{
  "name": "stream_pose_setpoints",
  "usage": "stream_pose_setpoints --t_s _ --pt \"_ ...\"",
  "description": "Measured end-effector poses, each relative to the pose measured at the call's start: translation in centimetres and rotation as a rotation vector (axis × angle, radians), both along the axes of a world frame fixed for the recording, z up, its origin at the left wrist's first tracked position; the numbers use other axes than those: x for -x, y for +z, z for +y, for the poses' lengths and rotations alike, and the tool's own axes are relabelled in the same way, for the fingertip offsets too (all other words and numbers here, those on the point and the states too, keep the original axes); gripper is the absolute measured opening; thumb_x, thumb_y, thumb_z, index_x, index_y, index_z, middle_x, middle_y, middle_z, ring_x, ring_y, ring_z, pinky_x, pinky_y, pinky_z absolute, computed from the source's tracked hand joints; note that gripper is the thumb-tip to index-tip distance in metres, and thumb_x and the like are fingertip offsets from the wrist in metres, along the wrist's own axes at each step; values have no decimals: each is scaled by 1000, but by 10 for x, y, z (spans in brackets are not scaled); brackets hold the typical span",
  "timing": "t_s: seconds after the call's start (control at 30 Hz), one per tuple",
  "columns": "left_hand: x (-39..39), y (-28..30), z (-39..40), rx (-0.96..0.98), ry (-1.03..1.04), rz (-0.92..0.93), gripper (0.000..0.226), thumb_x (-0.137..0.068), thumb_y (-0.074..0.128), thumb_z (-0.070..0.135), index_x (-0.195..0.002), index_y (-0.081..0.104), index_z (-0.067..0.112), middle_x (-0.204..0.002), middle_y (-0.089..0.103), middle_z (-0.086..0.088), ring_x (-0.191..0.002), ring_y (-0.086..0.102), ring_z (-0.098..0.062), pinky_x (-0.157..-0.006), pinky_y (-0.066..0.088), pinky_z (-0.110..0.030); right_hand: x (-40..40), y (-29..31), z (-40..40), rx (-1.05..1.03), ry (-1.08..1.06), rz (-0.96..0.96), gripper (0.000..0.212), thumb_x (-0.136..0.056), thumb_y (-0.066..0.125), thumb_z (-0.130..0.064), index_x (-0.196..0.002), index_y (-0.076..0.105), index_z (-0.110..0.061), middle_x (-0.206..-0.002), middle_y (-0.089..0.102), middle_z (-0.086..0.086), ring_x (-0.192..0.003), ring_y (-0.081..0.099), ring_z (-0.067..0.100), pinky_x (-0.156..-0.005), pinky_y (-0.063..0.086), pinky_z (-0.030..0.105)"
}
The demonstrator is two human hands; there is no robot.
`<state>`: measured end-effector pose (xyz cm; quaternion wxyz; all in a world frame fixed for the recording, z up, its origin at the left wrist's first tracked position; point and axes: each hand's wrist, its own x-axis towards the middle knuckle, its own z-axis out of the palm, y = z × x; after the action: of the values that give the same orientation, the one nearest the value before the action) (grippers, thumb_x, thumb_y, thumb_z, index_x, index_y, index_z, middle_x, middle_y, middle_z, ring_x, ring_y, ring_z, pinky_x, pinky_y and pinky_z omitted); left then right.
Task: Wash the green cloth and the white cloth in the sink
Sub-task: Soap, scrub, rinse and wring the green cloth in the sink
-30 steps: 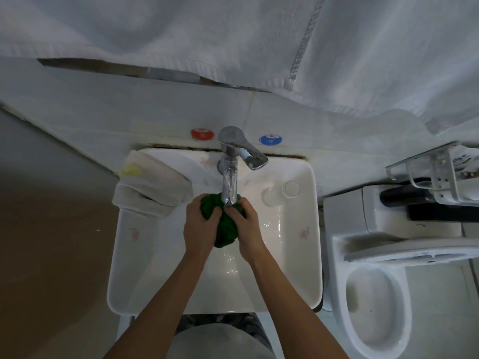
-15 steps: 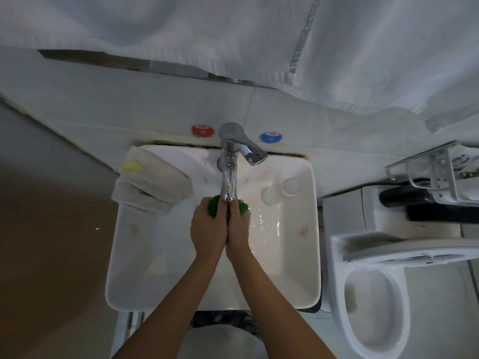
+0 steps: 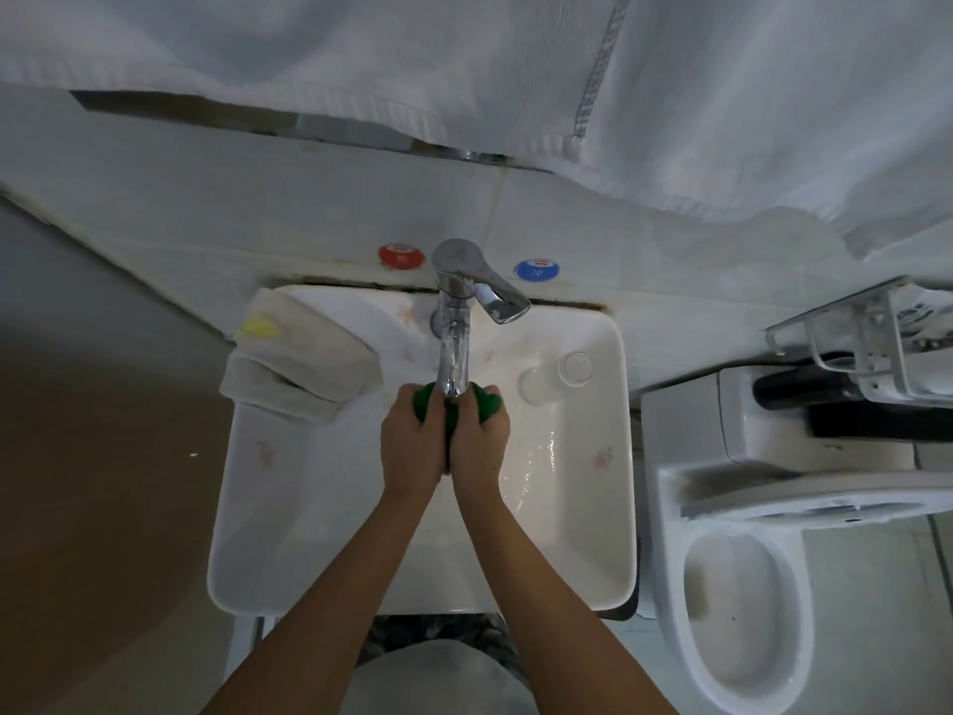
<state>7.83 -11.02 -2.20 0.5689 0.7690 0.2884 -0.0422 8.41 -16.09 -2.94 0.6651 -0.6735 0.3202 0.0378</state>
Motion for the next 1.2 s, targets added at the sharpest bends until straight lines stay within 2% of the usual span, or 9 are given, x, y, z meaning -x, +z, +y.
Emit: stream_pose_setpoints --t_s 0.13,0.23,0.4,0.5,0.7,0.87,0.97,1.07,1.2 --pt "-4 -1 3 136 0 128 34 -91 52 41 -113 45 16 -108 57 -11 -90 62 -25 -72 57 -43 -1 -1 1 -101 -31 -66 13 -88 55 -6 -91 51 -17 -88 57 3 -82 57 18 -80 52 35" --pt "-3 2 5 272 -11 272 67 -78 52 59 -131 41 20 -117 61 -11 -99 63 -29 -82 56 -51 -1 1 2 -245 -84 -48 37 -67 50 -7 -102 60 -17 -106 62 8 -99 61 23 -92 53 40" --pt "-5 17 1 349 55 188 13 -91 58 21 -103 56 26 -98 63 3 -92 63 -19 -84 55 -42 -1 -2 -2 -294 -45 27 64 -60 46 -8 -122 55 -18 -126 56 6 -115 56 24 -98 51 39" --pt "-6 18 6 297 63 62 38 -83 51 -5 -91 62 31 -94 66 4 -92 64 -18 -86 54 -39 1 -3 -6 -377 22 74 66 -69 51 -6 -134 48 -15 -129 54 11 -110 59 25 -85 56 30" --pt "-10 17 9 420 125 -5 35 -82 46 -8 -92 68 18 -94 68 -9 -92 66 -27 -80 57 -41 -1 -4 -12 -453 67 64 40 -75 63 -31 -111 65 -12 -98 69 8 -93 67 22 -82 56 37" --pt "-11 3 9 420 152 72 31 -90 47 -1 -115 54 15 -108 61 -8 -98 63 -24 -86 55 -43 -1 -1 -11 -516 151 104 15 -81 67 -22 -95 67 -19 -89 70 7 -85 69 23 -75 58 37" --pt "-7 1 4 217 36 3 27 -91 47 3 -114 51 16 -99 60 3 -93 61 -17 -87 53 -40 -1 -1 -8 -392 151 107 17 -91 60 -11 -92 67 -26 -93 70 8 -92 67 27 -85 56 46" --pt "-5 -10 8 -60 -77 -65 23 -90 46 30 -108 60 24 -99 65 6 -94 61 -16 -86 52 -42 0 -7 -6 -211 171 53 20 -92 57 -11 -90 66 -29 -93 69 8 -91 66 25 -90 54 49" --pt "2 -12 8 164 15 90 19 -99 41 37 -102 58 31 -100 64 5 -94 61 -14 -92 50 -40 -1 -9 1 -91 80 70 14 -88 54 -32 -88 66 -26 -92 67 11 -91 64 31 -88 52 55"
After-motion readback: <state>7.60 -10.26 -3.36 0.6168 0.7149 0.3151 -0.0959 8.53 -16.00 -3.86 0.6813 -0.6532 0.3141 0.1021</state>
